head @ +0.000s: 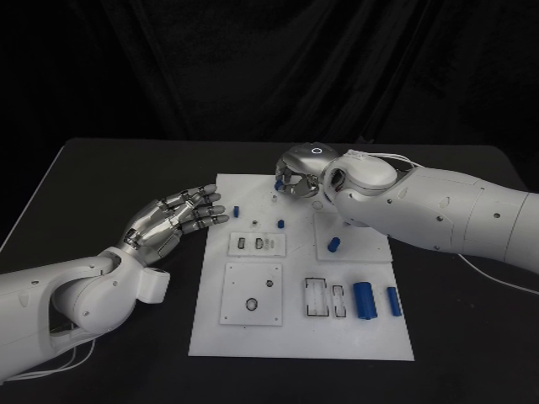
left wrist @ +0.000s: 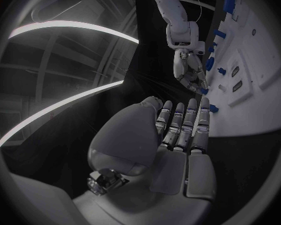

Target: Assemble the parts on the task board

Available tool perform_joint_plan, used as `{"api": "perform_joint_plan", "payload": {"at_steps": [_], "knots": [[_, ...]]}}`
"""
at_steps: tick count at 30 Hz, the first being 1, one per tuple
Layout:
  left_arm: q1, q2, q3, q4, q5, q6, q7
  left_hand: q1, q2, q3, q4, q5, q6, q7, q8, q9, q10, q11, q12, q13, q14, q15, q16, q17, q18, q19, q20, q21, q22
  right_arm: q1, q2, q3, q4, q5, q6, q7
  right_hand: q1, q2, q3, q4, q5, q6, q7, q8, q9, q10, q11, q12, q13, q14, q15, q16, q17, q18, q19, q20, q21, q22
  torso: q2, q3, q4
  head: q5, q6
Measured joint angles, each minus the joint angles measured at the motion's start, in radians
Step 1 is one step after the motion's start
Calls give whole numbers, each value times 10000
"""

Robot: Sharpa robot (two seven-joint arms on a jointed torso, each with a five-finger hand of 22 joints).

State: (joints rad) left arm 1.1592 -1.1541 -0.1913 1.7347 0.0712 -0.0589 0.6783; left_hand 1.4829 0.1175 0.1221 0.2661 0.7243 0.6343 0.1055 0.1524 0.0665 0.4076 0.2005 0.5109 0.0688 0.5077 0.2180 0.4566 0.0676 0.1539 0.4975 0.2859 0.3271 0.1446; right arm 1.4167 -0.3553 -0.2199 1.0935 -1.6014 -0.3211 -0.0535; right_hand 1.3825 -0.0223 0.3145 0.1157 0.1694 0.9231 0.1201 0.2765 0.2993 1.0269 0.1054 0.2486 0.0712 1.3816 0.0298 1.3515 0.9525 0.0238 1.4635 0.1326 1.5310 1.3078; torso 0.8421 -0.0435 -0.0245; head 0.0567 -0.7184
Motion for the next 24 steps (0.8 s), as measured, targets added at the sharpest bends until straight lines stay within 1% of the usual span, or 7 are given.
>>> {"api": "perform_joint_plan", "payload": {"at_steps": [3,7,8,10,14,18,24], "knots": [[0,0,-2,-15,9,2,0,0,0,0,0,0,0,-1,0,0,0,0,0,0,0,0,0,0,-1,0,0,0,0,-2,-11,-1,0,0,38,-3,0,0,-6,7,-48,-115,17,-93,67,-61,61,-9,14,-42,42,-40,-57,-1,33,33,-53,0,0,1,0,-5,0],[0,0,-6,-24,40,4,0,0,0,0,0,0,0,0,0,0,0,0,0,0,0,0,0,0,-1,0,0,0,0,-5,-24,-3,-9,0,92,-5,-214,-137,-167,170,-357,-1393,97,-1028,-295,-383,136,-140,89,-147,147,-87,-175,0,47,130,-142,-1,1,1,0,-6,-6],[0,0,-7,-26,48,4,0,0,0,0,0,0,0,0,0,0,0,0,0,0,0,0,0,0,0,0,0,0,0,-5,-24,0,-15,-1,110,-8,-339,-185,-277,214,-491,-2141,94,-1459,-589,-575,194,-193,107,-243,195,-167,-289,0,-47,218,-221,-1,2,0,-1,-9,-7],[0,0,-9,-31,68,5,0,0,0,-1,0,0,0,-1,0,0,0,0,0,0,0,0,0,0,-1,0,0,0,0,-5,-23,0,-38,-2,166,-18,-504,-236,-550,254,-745,-4948,-15,-2202,-1511,-984,292,-252,169,-439,273,-285,-523,90,-285,316,-386,-1,3,0,-1,-10,-11],[0,6,-13,-33,106,10,1,0,0,-1,0,0,0,0,0,0,-1,0,0,0,0,0,0,0,0,0,0,0,1,-5,-39,3,-62,-3,220,-25,-700,-193,-988,288,-1014,-7387,-256,-2503,-2402,-1561,372,-159,404,-645,356,-351,-742,161,-504,425,-568,-1,4,0,-1,-13,-17],[0,-9,-18,-19,129,17,1,0,0,-1,0,0,-35,35,0,0,-37,36,0,0,0,0,0,0,0,0,0,0,1,-5,-203,-3,-23,-3,174,11,-734,-158,-1042,279,-1043,-7508,-269,-2504,-2468,-1609,393,-84,463,-674,326,-396,-828,161,-567,406,-611,-2,5,0,-2,-13,-6],[0,-132,-27,29,152,26,1,0,0,-1,1,0,-35,35,0,0,-37,36,0,0,0,0,0,0,0,0,0,0,-8,126,-897,-33,509,-2,-68,81,-539,35,-1156,165,-759,-6036,-69,-2223,-2203,-1511,299,549,838,-807,266,-572,-1108,159,-659,340,-731,-2,6,0,-2,-9,23]]}}
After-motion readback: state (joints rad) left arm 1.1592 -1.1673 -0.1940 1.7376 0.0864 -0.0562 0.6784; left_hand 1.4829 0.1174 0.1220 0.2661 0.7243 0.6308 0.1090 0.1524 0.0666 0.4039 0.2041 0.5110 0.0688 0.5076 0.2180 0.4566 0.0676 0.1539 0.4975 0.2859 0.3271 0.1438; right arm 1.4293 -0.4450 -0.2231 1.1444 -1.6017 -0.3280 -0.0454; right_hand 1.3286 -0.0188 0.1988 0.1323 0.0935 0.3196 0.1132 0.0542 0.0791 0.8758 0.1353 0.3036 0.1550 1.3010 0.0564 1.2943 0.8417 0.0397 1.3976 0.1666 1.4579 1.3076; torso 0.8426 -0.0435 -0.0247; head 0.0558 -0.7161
